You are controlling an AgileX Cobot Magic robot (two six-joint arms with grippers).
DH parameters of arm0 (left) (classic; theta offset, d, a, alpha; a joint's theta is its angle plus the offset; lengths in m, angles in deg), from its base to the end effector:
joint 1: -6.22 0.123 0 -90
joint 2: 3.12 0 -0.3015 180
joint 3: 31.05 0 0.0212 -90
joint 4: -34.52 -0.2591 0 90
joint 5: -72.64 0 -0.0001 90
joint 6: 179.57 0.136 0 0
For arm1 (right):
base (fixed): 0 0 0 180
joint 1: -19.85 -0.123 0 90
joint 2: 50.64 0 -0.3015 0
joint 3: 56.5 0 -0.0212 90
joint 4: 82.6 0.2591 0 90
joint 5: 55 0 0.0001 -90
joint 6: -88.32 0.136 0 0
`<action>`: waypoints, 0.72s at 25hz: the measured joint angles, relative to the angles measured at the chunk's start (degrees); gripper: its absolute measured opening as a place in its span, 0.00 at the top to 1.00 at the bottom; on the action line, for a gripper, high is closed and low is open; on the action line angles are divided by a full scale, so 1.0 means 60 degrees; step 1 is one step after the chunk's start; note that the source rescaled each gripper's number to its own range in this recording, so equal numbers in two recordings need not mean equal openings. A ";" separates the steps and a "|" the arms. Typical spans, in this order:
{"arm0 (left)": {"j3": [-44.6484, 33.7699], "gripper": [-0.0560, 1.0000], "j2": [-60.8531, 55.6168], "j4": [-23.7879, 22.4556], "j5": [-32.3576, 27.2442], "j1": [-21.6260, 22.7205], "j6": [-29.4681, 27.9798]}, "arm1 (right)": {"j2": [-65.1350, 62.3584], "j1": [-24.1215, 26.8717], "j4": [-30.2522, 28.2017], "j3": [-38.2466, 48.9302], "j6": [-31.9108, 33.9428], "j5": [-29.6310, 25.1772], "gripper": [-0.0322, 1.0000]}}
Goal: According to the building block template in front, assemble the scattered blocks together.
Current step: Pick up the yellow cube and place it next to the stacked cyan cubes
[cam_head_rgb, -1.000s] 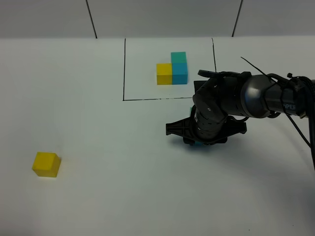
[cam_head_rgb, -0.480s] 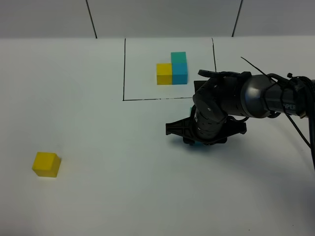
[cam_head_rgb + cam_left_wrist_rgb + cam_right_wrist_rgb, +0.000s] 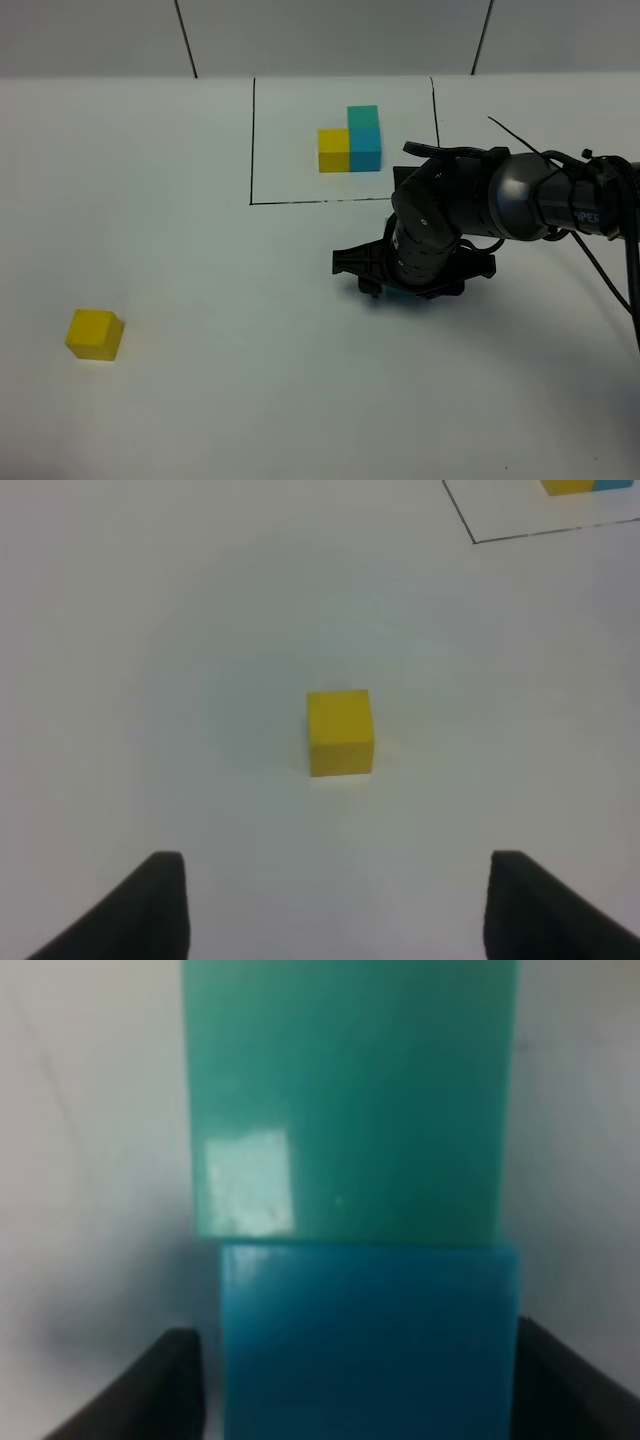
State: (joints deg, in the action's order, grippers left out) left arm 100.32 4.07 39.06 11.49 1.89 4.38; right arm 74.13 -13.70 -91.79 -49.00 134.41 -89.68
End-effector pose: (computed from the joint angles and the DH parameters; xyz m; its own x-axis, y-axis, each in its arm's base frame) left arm 0.0235 -0.0112 0.2624 -0.4466 0.0645 -0.8924 0.1507 0.9886 -0.0040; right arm 0.3479 0.2158 0.0803 -0.9662 0.1034 -0.2363 0.0879 0.9933 0.0751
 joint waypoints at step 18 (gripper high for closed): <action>0.0000 0.57 0.0000 0.0000 0.0000 0.0000 0.0000 | -0.2521 0.0533 -0.0382 0.0962 -0.3111 -0.1960 0.00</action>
State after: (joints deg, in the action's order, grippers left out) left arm 100.32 4.07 39.06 11.49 1.89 4.38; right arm 59.01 -10.51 -94.08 -43.24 115.74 -101.44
